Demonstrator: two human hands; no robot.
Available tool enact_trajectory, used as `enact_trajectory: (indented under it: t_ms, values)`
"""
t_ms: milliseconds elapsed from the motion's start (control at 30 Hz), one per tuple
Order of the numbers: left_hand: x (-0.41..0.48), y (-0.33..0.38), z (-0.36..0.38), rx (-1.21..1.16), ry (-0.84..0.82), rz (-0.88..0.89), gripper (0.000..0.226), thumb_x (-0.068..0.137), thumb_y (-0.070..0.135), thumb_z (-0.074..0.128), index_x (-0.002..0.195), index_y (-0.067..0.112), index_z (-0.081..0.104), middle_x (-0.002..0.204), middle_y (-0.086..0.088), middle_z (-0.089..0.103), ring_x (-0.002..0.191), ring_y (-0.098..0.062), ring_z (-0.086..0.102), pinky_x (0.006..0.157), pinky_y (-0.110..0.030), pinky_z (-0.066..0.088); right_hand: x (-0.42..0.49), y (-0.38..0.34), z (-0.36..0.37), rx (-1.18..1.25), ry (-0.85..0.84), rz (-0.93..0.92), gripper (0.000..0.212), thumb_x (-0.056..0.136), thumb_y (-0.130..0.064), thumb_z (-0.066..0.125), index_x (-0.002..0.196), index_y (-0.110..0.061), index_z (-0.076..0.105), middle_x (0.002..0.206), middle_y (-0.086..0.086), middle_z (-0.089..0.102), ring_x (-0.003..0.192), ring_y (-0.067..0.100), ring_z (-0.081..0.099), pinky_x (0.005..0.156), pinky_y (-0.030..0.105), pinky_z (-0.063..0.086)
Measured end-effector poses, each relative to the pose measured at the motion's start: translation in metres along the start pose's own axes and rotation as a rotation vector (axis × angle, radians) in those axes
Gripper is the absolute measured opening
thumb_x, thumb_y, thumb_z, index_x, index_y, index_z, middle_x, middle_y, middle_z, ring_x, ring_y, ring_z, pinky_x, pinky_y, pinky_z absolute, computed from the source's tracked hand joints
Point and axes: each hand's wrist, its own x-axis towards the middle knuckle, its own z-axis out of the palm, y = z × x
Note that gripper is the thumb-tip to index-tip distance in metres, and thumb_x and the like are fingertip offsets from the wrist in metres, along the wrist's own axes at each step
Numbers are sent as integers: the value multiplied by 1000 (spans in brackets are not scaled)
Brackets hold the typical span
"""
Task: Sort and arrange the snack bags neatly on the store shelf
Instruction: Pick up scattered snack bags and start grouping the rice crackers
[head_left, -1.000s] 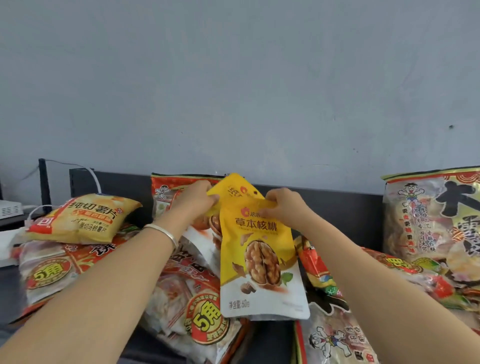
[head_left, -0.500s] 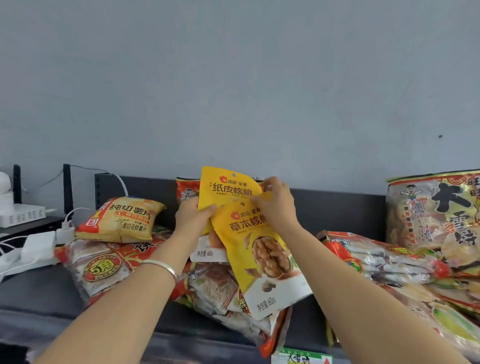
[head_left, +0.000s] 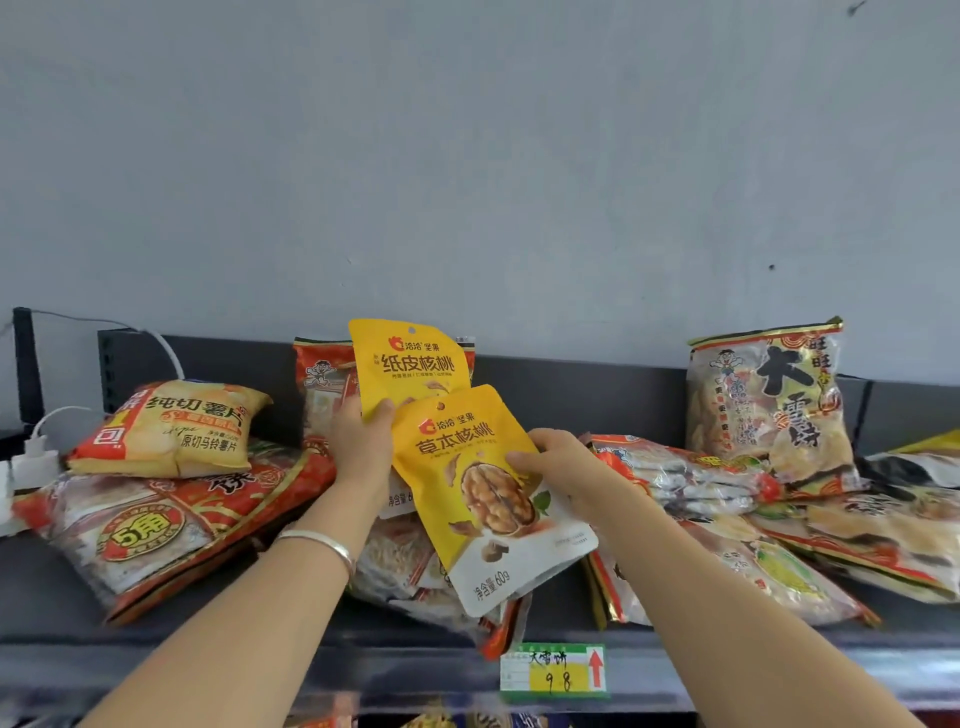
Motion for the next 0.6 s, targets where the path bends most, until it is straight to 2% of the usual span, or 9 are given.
enact_trajectory:
  t_ms: [33, 100, 233, 300, 367, 433, 500, 600]
  values:
    - [-1, 1, 3, -16, -18, -10, 11, 89, 23, 54, 87, 20, 64, 98, -6, 67, 93, -33, 62, 84, -53, 51, -4, -1, -3, -9, 16, -31, 13, 94, -17, 59, 103, -8, 60, 97, 7, 68, 82, 17, 66, 64, 25, 54]
    - [-10, 11, 12, -63, -46, -20, 13, 90, 24, 53, 82, 25, 64, 95, -5, 68, 90, -31, 64, 83, -53, 52, -13, -2, -14, -6, 68, -102, 8, 93, -16, 60, 98, -9, 60, 90, 4, 68, 77, 15, 65, 64, 25, 52]
    - [-33, 42, 45, -225, -98, 33, 16, 93, 9, 52, 85, 16, 63, 85, -2, 65, 76, -20, 60, 69, -35, 51, -37, -4, -53, 35, 184, -202, 12, 92, -14, 61, 100, -6, 61, 95, 12, 69, 83, 24, 67, 80, 38, 56]
    - [-49, 55, 71, -257, -152, 76, 15, 93, 11, 53, 83, 16, 63, 82, -1, 65, 73, -17, 59, 68, -33, 50, -54, -5, -82, 42, 237, -219, 2, 92, -13, 62, 93, -12, 62, 97, 14, 69, 87, 27, 66, 87, 44, 55]
    - [-67, 66, 101, -253, -184, 106, 19, 94, 14, 53, 76, 18, 59, 78, 1, 62, 69, -14, 56, 64, -29, 48, -73, -2, -117, 23, 314, -224, 4, 90, -11, 62, 93, -10, 64, 99, 17, 69, 85, 26, 64, 90, 48, 54]
    - [-89, 76, 136, -261, -228, 127, 21, 92, 16, 54, 72, 20, 58, 77, -2, 61, 71, -17, 54, 67, -32, 46, -94, 5, -157, 3, 407, -221, 12, 90, -11, 61, 101, -7, 66, 104, 18, 69, 86, 29, 64, 91, 50, 52]
    - [-115, 88, 176, -274, -277, 156, 21, 91, 17, 54, 72, 21, 60, 79, -3, 62, 77, -21, 55, 71, -38, 46, -116, 16, -198, 2, 474, -223, 14, 91, -14, 61, 104, -14, 65, 104, 14, 70, 95, 33, 66, 90, 51, 53]
    - [-162, 106, 237, -300, -350, 164, 21, 92, 16, 53, 73, 20, 58, 78, -3, 61, 76, -21, 54, 70, -36, 45, -155, 36, -262, 3, 569, -204, 18, 91, -16, 59, 109, -14, 64, 104, 10, 70, 99, 30, 65, 91, 48, 53]
